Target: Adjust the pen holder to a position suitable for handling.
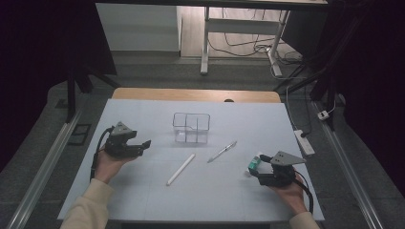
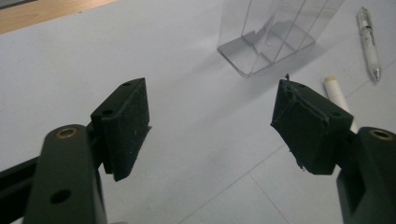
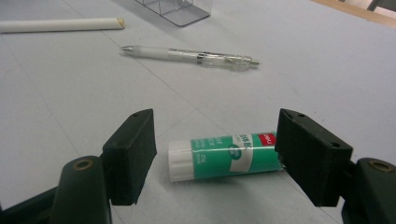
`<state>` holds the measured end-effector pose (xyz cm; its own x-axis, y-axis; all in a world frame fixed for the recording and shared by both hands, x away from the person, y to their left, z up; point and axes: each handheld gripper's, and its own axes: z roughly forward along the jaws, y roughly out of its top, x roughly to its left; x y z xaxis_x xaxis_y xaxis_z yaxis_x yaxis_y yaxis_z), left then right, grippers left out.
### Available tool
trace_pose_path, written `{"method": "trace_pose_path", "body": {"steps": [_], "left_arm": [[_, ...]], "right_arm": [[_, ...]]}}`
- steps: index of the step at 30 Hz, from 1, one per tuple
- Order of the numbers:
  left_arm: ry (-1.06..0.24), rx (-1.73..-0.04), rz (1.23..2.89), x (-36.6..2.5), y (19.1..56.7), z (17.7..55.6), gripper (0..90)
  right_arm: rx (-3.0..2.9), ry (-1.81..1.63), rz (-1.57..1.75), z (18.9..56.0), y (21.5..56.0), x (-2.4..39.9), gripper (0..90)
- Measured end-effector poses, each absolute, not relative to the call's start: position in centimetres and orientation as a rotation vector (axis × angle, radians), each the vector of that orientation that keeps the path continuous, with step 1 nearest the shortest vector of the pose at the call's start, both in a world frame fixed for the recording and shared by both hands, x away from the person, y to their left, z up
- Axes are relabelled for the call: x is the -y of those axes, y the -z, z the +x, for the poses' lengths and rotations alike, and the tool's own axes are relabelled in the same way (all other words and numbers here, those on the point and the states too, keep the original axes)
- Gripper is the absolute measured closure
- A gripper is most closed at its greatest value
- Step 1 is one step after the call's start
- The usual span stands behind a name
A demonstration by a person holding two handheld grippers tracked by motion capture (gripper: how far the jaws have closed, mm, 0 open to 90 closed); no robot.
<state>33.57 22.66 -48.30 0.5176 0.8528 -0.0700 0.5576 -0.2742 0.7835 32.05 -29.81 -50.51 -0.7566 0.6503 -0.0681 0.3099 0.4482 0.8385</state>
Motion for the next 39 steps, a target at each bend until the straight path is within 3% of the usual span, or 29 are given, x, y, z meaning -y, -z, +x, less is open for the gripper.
{"method": "trace_pose_path", "body": {"steps": [13, 18, 25, 26, 28, 39], "left_arm": [[-0.458, -1.131, 2.017, -20.9, 49.1, 35.9, 35.3], [-0.455, -1.094, 2.032, -19.8, 49.2, 36.7, 42.5], [-0.429, -1.064, 2.052, -18.4, 49.5, 38.0, 74.6], [-0.422, -1.06, 2.06, -18.2, 49.6, 38.2, 74.6], [-0.415, -1.057, 2.074, -17.8, 49.8, 38.5, 87.2], [-0.401, -1.062, 2.091, -16.5, 50.6, 40.0, 89.1]], "right_arm": [[-2.331, -1.217, 0.807, 32.1, 50.6, 29.8, 28.8], [-2.335, -1.22, 0.812, 32.1, 50.7, 29.7, 28.9], [-2.339, -1.21, 0.808, 32.1, 50.7, 29.7, 28.9], [-2.336, -1.212, 0.807, 32.1, 50.7, 29.7, 29.0], [-2.334, -1.212, 0.807, 32.1, 50.8, 29.7, 28.9], [-2.334, -1.199, 0.805, 32.0, 50.8, 29.8, 28.9]]}}
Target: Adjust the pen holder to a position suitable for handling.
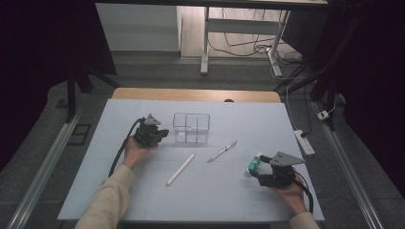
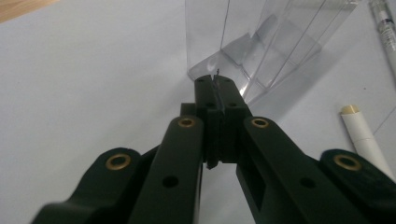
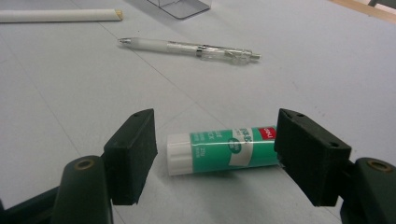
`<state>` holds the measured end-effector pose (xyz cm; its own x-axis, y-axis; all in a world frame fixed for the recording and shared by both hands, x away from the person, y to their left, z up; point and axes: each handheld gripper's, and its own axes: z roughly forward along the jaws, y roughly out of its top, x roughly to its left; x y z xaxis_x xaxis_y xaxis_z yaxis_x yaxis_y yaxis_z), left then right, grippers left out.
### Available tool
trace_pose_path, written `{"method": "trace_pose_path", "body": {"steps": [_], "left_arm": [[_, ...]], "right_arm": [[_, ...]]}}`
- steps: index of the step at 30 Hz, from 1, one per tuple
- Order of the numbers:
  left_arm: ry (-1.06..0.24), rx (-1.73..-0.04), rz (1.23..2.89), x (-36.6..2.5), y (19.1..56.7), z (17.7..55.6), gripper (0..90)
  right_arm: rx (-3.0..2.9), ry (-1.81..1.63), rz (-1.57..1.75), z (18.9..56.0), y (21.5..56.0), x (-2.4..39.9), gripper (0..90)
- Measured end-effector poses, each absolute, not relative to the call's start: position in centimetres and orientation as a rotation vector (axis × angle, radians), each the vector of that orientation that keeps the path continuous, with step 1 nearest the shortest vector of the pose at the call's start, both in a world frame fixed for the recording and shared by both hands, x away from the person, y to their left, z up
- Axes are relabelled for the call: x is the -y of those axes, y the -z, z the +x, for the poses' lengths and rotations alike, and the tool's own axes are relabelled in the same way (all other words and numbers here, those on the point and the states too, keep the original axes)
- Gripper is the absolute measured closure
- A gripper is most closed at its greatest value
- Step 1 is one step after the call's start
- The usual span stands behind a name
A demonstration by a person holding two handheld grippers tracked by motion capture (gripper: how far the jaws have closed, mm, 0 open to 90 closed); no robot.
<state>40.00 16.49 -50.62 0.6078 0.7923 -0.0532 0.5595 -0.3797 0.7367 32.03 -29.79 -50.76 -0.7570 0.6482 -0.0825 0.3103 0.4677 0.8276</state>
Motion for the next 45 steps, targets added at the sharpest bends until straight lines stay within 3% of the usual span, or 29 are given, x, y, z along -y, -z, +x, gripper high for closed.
{"method": "trace_pose_path", "body": {"steps": [45], "left_arm": [[-0.38, -1.053, 2.085, -14.5, 51.3, 41.9, 89.1]], "right_arm": [[-2.387, -1.153, 0.797, 32.0, 51.3, 29.5, 29.6]]}}
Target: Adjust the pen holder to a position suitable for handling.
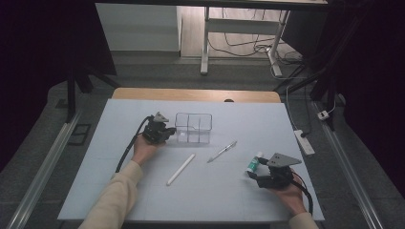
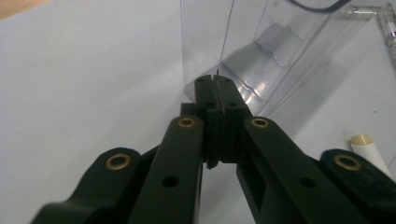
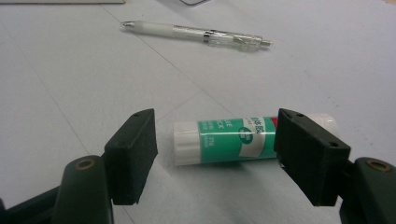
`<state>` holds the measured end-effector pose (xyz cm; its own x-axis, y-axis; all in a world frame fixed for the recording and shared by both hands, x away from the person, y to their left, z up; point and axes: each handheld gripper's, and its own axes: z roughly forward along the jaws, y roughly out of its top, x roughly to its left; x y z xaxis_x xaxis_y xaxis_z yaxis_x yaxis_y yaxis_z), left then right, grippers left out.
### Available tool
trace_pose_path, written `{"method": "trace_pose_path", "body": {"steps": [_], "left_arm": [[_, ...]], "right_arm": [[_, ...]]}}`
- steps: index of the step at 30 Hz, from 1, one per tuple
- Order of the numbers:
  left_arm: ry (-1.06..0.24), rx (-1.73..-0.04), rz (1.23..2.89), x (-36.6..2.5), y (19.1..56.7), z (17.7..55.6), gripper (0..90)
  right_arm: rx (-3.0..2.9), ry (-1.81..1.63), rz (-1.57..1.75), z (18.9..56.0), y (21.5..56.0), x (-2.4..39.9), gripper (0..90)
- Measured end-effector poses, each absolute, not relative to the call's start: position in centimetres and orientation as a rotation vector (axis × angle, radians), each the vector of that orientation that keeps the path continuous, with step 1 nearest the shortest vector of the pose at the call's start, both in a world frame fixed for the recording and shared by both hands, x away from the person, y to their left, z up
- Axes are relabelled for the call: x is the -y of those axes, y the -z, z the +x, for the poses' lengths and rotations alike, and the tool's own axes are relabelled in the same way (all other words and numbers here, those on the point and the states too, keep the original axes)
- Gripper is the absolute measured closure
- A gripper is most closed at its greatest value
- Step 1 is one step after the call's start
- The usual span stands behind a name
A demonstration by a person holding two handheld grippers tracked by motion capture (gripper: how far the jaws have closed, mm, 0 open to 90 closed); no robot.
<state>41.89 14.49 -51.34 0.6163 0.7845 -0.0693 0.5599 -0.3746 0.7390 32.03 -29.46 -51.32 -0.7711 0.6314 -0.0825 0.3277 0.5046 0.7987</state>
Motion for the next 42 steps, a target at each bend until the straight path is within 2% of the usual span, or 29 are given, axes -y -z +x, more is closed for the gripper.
{"method": "trace_pose_path", "body": {"steps": [42], "left_arm": [[-0.356, -0.994, 2.095, -11.4, 51.4, 42.8, 89.1]], "right_arm": [[-2.383, -1.157, 0.808, 32.0, 51.3, 29.5, 29.8]]}}
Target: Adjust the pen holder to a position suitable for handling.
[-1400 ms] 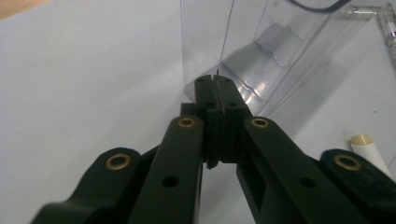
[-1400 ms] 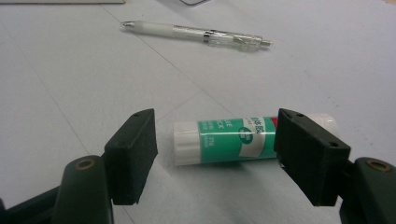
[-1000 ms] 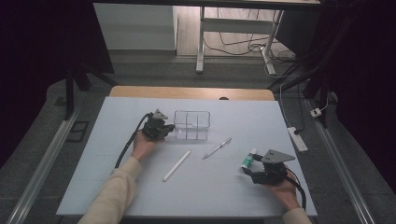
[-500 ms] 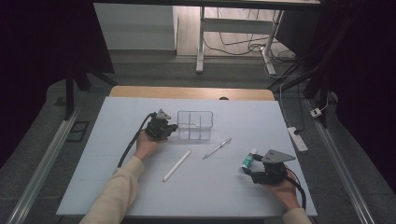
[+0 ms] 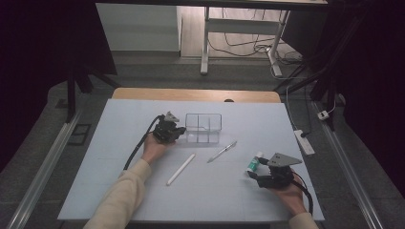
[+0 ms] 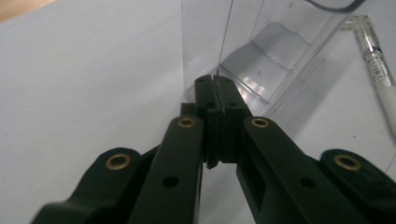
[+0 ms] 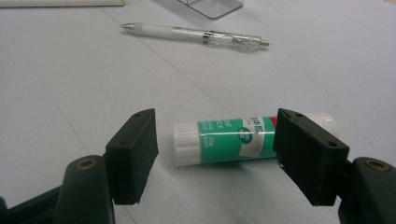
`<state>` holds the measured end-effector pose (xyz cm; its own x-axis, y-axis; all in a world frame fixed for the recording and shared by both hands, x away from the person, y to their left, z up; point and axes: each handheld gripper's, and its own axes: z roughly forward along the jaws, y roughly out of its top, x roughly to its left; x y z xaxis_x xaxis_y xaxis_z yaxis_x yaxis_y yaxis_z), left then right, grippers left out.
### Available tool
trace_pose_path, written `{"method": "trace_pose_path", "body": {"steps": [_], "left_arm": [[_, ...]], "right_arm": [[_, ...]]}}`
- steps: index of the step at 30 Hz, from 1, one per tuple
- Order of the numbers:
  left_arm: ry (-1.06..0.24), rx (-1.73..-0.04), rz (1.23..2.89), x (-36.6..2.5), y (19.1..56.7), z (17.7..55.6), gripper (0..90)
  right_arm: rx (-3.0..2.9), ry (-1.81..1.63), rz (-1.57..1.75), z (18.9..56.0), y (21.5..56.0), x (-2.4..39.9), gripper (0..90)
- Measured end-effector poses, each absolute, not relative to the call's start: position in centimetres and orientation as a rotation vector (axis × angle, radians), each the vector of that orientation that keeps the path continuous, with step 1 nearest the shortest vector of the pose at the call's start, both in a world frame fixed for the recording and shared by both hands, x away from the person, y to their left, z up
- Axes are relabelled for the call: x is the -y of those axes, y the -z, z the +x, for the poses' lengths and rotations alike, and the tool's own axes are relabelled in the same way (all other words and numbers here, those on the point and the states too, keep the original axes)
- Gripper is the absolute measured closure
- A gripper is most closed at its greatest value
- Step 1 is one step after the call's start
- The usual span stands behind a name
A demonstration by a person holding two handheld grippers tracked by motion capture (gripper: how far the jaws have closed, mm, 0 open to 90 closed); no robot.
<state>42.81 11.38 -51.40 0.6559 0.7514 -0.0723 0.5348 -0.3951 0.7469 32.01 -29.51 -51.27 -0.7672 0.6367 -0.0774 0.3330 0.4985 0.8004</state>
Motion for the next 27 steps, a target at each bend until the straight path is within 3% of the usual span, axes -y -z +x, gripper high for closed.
{"method": "trace_pose_path", "body": {"steps": [14, 25, 27], "left_arm": [[-0.359, -0.994, 2.077, -12.1, 50.8, 42.5, 89.1], [-0.377, -0.967, 2.081, -13.7, 49.8, 38.6, 89.0], [-0.386, -0.954, 2.088, -13.9, 49.6, 37.8, 85.7]], "right_arm": [[-2.377, -1.168, 0.807, 31.9, 51.1, 29.6, 29.9], [-2.376, -1.185, 0.799, 31.8, 51.0, 29.6, 30.1], [-2.384, -1.184, 0.792, 31.7, 51.0, 29.6, 30.1]]}}
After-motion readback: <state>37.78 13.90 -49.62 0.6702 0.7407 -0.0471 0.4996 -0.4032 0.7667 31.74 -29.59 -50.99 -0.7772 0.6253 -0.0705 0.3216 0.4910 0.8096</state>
